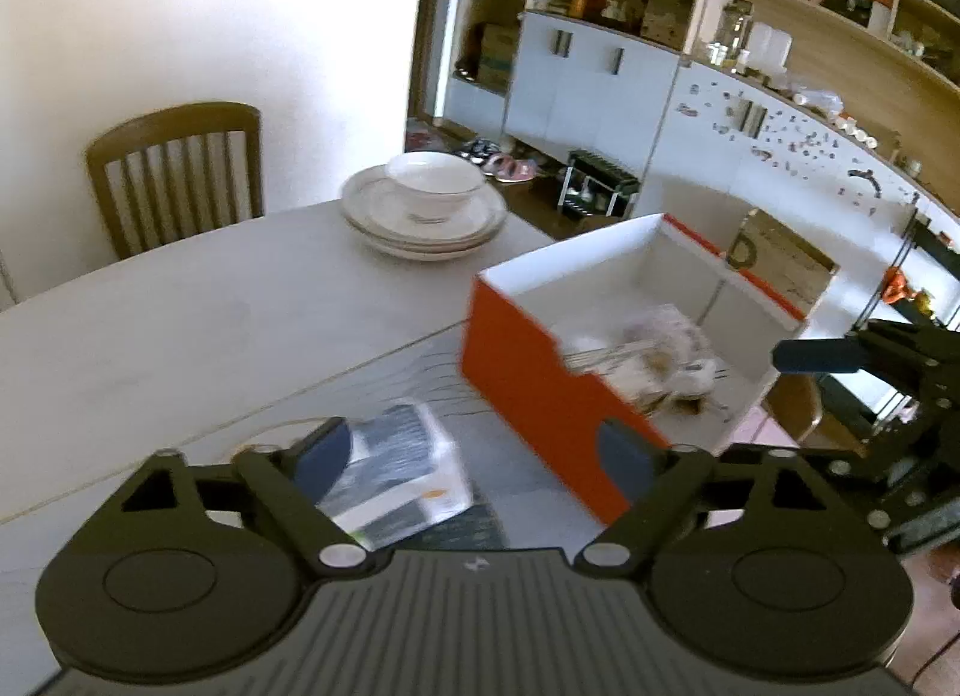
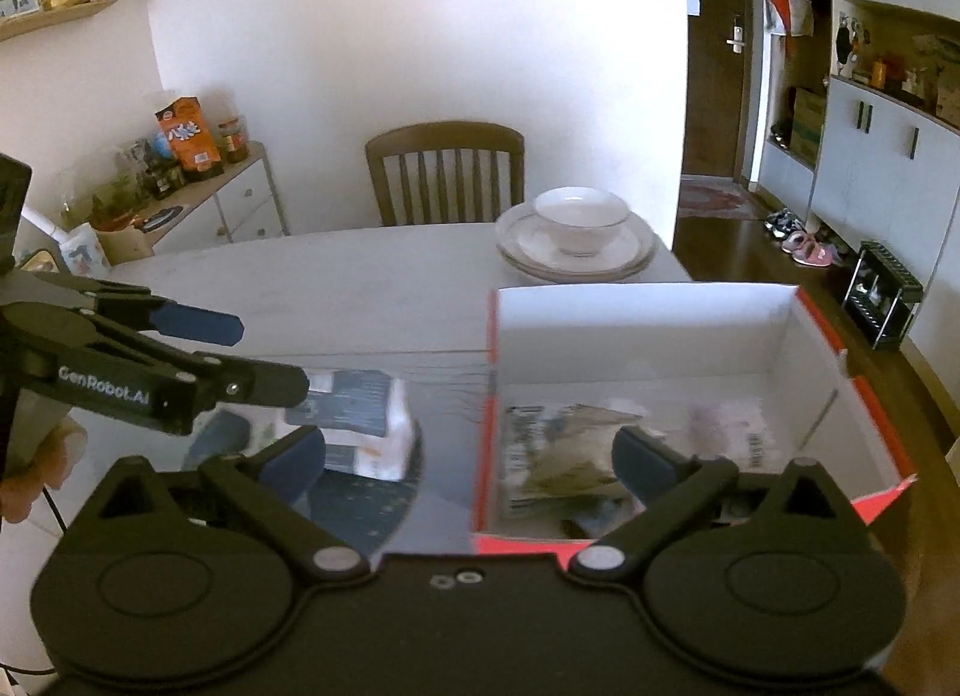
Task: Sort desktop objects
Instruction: 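Open the left gripper over the box while the right gripper withdraws toward the table, then move the right gripper to the white-and-blue wipes packet and grasp it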
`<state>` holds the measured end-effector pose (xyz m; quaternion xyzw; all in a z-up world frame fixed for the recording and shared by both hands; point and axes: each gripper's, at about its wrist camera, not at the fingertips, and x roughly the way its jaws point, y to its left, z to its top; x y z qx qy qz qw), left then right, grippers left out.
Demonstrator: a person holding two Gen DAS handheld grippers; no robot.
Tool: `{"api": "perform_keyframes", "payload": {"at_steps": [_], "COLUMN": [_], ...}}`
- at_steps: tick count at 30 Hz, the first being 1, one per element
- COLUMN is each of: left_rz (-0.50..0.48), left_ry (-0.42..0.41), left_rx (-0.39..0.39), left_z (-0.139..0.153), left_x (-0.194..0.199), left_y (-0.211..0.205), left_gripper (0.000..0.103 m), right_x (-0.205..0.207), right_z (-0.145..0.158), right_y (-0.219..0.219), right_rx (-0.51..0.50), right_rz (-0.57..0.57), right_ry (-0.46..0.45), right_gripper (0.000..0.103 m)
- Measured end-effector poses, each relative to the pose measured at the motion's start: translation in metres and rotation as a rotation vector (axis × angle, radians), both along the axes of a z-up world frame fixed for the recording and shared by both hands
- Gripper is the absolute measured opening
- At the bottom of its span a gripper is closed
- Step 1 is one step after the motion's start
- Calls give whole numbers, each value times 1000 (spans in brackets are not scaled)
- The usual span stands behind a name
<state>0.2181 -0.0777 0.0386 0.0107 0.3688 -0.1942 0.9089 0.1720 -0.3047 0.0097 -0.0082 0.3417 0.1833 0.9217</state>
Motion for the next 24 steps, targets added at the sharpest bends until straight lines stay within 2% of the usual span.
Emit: {"api": "perform_keyframes", "payload": {"at_steps": [1,11,24], "left_rz": [5,45,105], "left_ry": [-4,5,38], "left_rx": [1,18,68], "left_z": [-1,-15,-47], "left_x": [1,11,47], "left_y": [7,63,103], "left_gripper": [103,103,103], "right_x": [-1,3,38], "right_z": [-1,-14,-36], "right_y": [6,66,114], "right_rx": [-3,-27,-71], "right_rz": [1,22,35], "right_ry": [0,0,21], "right_gripper": [102,102,102]}}
